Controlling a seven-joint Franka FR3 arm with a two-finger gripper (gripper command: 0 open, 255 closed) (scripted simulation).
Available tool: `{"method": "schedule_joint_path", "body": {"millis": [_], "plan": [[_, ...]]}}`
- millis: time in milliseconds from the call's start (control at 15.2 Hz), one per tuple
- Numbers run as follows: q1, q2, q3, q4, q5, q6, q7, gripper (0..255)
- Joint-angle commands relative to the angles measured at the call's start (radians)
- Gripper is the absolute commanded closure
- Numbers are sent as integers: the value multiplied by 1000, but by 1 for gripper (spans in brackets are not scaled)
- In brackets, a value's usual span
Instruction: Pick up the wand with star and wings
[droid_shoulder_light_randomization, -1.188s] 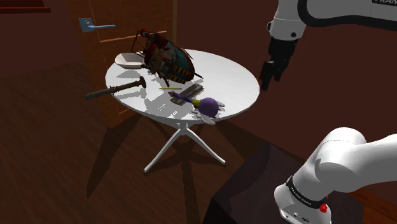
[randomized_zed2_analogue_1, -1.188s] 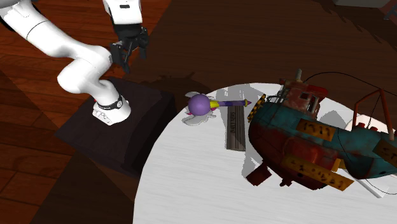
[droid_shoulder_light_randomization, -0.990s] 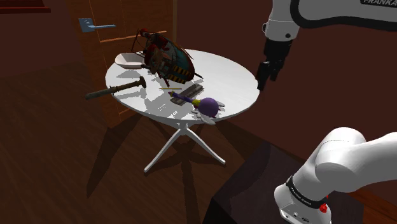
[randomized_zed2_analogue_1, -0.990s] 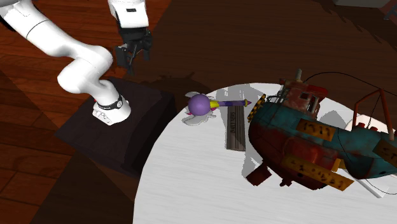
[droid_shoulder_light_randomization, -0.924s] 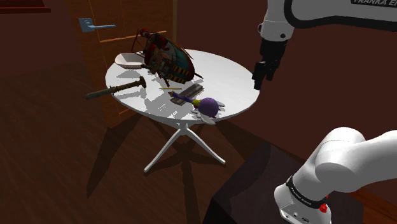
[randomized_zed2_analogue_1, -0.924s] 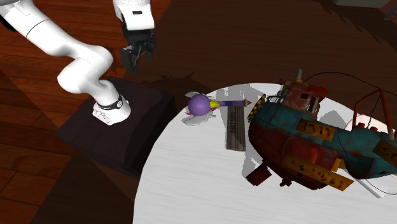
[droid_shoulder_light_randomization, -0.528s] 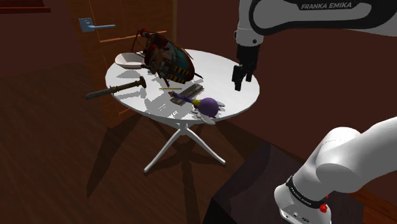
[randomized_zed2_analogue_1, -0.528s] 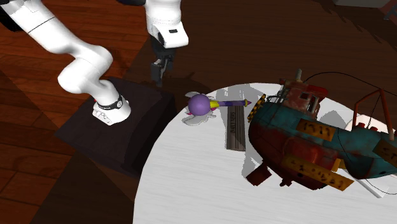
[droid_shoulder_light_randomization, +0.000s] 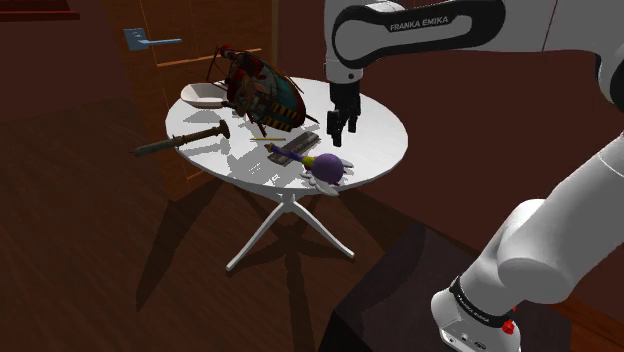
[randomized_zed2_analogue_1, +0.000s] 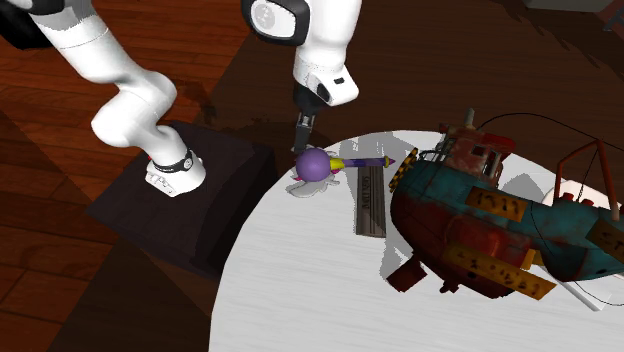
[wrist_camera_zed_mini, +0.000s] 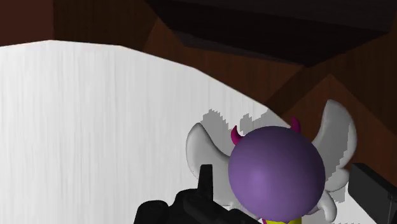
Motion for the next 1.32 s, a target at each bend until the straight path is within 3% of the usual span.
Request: {"method": "schedule_joint_path", "body": {"millis": [0,528,1122,1188,1254], "plan": [[9,74,8,53,0,8,-14,0],[39,385,36,331,-13,-8,-69,0],[38,408,35,261,-17,86,-62,0],[38,407,35,261,-16,85,-62,255],[38,407,35,260,-16,85,-62,255]]}}
